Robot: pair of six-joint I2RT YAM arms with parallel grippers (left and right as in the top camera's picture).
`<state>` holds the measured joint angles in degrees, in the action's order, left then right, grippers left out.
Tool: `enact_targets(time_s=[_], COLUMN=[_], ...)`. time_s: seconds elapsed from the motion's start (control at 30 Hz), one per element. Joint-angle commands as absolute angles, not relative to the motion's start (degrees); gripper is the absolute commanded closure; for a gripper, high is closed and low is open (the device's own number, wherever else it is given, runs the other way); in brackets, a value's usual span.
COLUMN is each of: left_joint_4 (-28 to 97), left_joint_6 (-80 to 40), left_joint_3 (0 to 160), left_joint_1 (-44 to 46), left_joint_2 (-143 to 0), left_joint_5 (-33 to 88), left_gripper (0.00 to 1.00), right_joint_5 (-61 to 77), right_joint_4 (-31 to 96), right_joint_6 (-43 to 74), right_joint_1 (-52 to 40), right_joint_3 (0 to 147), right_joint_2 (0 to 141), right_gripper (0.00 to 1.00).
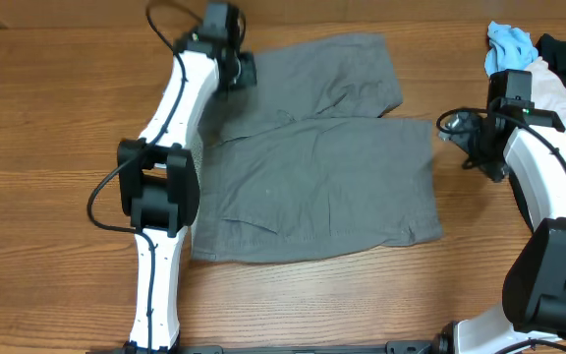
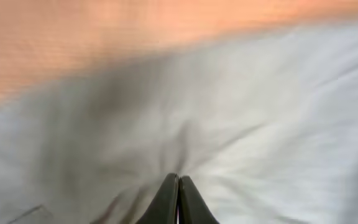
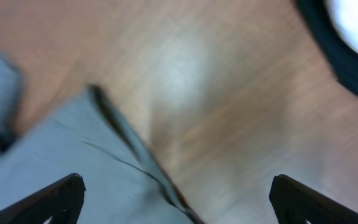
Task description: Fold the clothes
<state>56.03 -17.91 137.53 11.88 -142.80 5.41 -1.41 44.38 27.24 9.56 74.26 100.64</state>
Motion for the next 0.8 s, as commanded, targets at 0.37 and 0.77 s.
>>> enact_targets(time_s=[0.37,0.77], left_joint_4=[94.6,96.8], left_joint_6=[-17.1,-16.5], left_joint_3=[176.2,176.0], left_joint_1=[10.0,10.3], left_joint_2=[-137.0,-136.9], left_joint_5=[5.4,5.6], left_gripper=[0.73,0.0], right_joint_5=[17.5,10.3], right_joint_4=[21.3,2.3], right_joint_6=[14.2,11.9], right_joint_1=[4.3,-4.1], right_joint_3=[75.9,75.9], right_joint_2=[102.1,113.0], right_gripper=[0.96,0.96])
